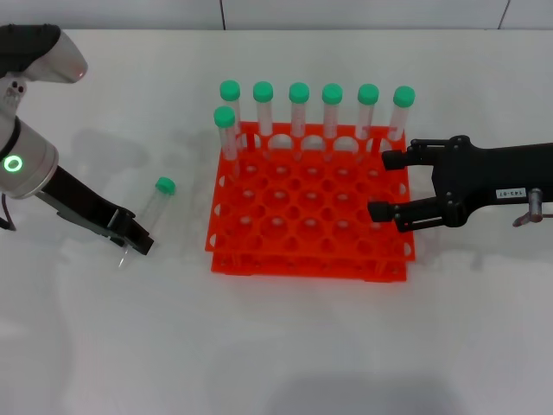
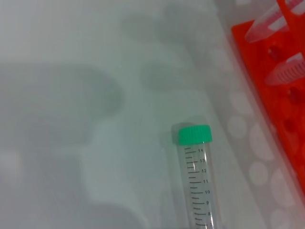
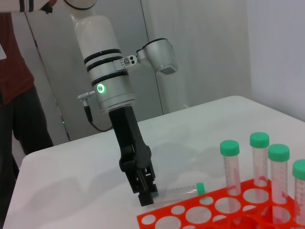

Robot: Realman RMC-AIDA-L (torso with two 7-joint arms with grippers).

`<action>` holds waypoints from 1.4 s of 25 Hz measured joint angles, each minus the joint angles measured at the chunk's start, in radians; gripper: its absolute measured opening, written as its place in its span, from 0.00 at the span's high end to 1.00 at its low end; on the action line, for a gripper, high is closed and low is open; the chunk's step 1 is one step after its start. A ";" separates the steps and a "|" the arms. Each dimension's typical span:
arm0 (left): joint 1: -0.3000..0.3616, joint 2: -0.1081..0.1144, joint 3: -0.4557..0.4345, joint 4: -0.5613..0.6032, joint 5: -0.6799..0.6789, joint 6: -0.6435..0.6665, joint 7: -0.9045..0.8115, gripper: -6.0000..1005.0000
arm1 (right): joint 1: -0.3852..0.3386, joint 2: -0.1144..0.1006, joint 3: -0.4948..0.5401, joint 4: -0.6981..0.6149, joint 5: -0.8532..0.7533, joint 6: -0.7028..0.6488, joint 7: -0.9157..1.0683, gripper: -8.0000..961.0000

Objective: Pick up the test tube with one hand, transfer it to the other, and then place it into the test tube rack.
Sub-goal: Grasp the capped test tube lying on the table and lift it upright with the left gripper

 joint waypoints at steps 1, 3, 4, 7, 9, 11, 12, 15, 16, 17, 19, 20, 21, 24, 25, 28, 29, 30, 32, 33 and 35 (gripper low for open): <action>0.000 0.000 0.000 0.000 0.000 0.000 0.000 0.64 | 0.000 0.000 0.000 0.000 0.000 0.000 0.000 0.12; 0.000 0.000 0.000 -0.002 0.000 0.000 0.000 0.65 | -0.001 0.000 0.001 0.000 0.000 0.000 -0.002 0.12; 0.000 0.000 -0.001 -0.003 0.000 0.000 0.000 0.66 | -0.002 0.000 0.001 0.002 0.000 0.000 -0.004 0.12; 0.000 0.000 -0.001 -0.005 -0.001 0.000 0.000 0.67 | -0.001 0.000 0.002 0.009 0.000 0.000 -0.007 0.13; 0.000 0.000 -0.001 -0.005 -0.001 -0.001 -0.001 0.68 | 0.000 0.000 0.002 0.011 0.000 0.000 -0.008 0.13; 0.000 0.000 -0.001 -0.005 0.000 -0.003 -0.002 0.69 | 0.000 0.000 0.002 0.011 0.000 0.000 -0.009 0.13; 0.000 0.000 -0.002 -0.005 0.000 -0.005 -0.002 0.69 | 0.000 0.000 0.002 0.012 0.000 0.000 -0.009 0.13; 0.000 0.001 -0.001 -0.005 0.000 -0.012 -0.004 0.71 | 0.001 0.000 0.002 0.012 0.001 0.000 -0.009 0.13; 0.000 0.002 -0.001 -0.005 0.000 -0.012 -0.004 0.71 | 0.001 0.000 0.002 0.012 0.001 0.000 -0.009 0.13; 0.000 0.002 -0.001 -0.005 0.000 -0.013 -0.004 0.72 | 0.001 0.000 0.002 0.012 0.001 0.000 -0.009 0.13; 0.000 0.003 0.000 -0.006 0.001 -0.013 -0.005 0.73 | 0.001 0.000 0.002 0.012 0.001 0.000 -0.009 0.13; 0.000 0.003 0.000 -0.006 0.001 -0.013 -0.005 0.73 | 0.002 0.000 0.002 0.012 0.002 0.000 -0.009 0.13; 0.000 0.004 0.000 -0.006 0.001 -0.013 -0.005 0.73 | 0.002 0.000 0.002 0.012 0.002 0.000 -0.009 0.13; 0.000 0.004 0.000 -0.006 0.001 -0.015 -0.005 0.77 | 0.003 0.000 0.002 0.012 0.002 0.002 -0.009 0.13; 0.000 0.004 0.000 -0.006 0.002 -0.015 -0.005 0.78 | 0.003 0.000 0.002 0.012 0.002 0.003 -0.009 0.13; 0.000 0.005 0.000 -0.006 0.002 -0.016 -0.004 0.78 | 0.003 0.000 0.002 0.012 0.002 0.003 -0.009 0.13; 0.000 0.005 0.000 -0.006 0.002 -0.017 -0.004 0.78 | 0.003 0.000 0.002 0.012 0.002 0.003 -0.009 0.13; 0.000 0.005 0.000 -0.006 0.002 -0.018 -0.004 0.78 | 0.003 0.000 0.002 0.012 0.002 0.003 -0.009 0.13; 0.000 0.006 0.000 -0.008 0.002 -0.021 -0.003 0.78 | 0.004 0.000 0.002 0.012 0.002 0.004 -0.009 0.13; 0.000 0.006 0.000 -0.009 0.002 -0.022 -0.002 0.77 | 0.004 0.000 0.002 0.012 0.002 0.004 -0.009 0.13; 0.000 0.006 0.000 -0.009 0.001 -0.023 0.000 0.77 | 0.005 0.000 0.002 0.012 0.002 0.005 -0.009 0.13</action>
